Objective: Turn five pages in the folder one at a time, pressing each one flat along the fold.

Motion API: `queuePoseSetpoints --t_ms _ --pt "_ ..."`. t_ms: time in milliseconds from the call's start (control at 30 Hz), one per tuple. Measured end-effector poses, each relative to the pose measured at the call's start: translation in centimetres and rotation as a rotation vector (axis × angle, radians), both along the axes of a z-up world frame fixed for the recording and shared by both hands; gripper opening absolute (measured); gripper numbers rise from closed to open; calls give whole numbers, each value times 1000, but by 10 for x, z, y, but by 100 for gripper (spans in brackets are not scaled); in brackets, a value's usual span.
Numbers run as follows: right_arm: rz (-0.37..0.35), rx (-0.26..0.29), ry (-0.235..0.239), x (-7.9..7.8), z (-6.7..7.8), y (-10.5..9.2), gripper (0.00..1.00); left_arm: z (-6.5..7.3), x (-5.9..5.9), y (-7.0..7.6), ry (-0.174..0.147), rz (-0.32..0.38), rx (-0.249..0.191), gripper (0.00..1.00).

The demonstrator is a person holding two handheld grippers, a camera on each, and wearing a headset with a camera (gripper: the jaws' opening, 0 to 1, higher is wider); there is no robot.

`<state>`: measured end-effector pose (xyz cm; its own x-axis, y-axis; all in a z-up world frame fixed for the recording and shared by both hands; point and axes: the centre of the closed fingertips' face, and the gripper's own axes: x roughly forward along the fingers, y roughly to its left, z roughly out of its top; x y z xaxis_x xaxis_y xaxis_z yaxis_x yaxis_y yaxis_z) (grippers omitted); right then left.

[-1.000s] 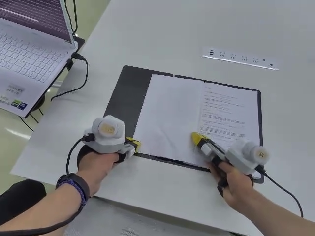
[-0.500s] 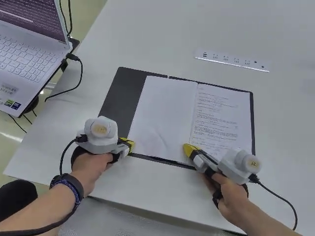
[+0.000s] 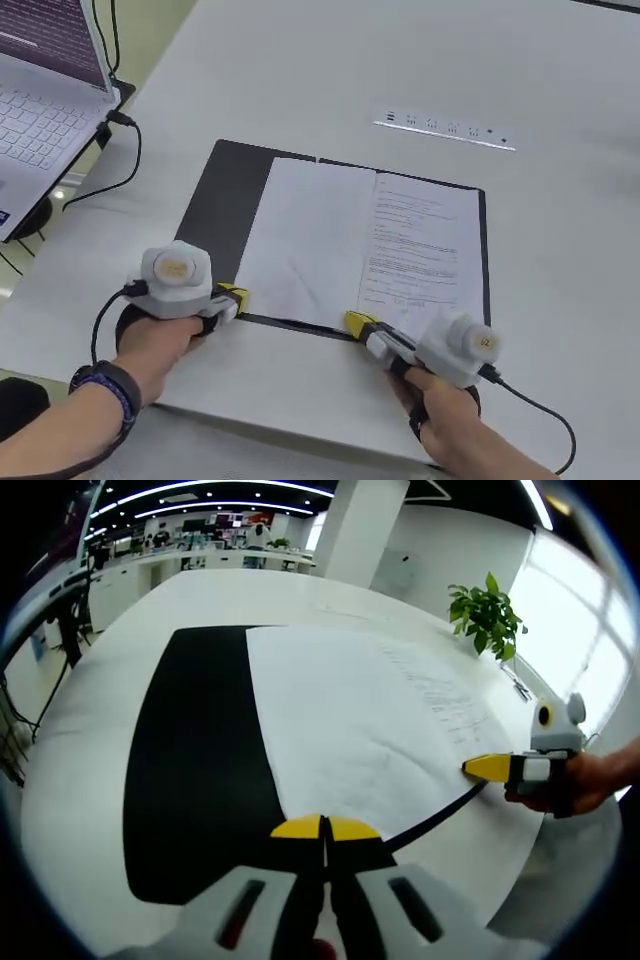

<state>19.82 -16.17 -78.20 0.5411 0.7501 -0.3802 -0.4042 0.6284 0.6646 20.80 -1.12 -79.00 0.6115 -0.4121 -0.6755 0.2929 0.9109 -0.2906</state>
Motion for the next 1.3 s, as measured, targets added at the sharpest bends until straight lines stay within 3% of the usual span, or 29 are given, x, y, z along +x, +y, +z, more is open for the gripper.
queuePoseSetpoints --t_ms 300,367,467,633,767,800,833,867,933,1033,1167,1300 --pt "-18 6 50 -3 0 -2 0 0 0 -2 -6 -15 34 0" --pt "-20 8 56 -3 0 -2 0 0 0 -3 -8 -30 58 0" --pt "-18 3 62 -6 1 -3 0 1 -1 -2 -30 -81 136 0" --pt "15 -39 42 -13 2 -6 0 0 -1 -2 -23 -73 142 0" --pt "29 -74 24 -17 5 -13 0 0 -2 -5 -45 -100 177 0" --pt "27 -83 17 -17 7 -17 0 0 -2 -5 -41 -100 169 2" --pt "21 -88 11 -17 7 -19 0 2 -5 -16 -28 -127 90 4" --pt "11 -93 4 -17 9 -21 0 2 -7 -20 -14 -141 64 4" --pt "11 -117 -25 -18 16 -24 4 3 -7 -21 -25 -159 87 5" --pt "27 -161 -52 -16 20 -27 12 15 -7 -27 -26 -155 45 13" --pt "33 -186 -80 -15 30 -33 19 37 -4 -38 -80 -177 18 22" --pt "28 -192 -114 -11 42 -41 28 53 -3 -42 -113 -195 22 27"
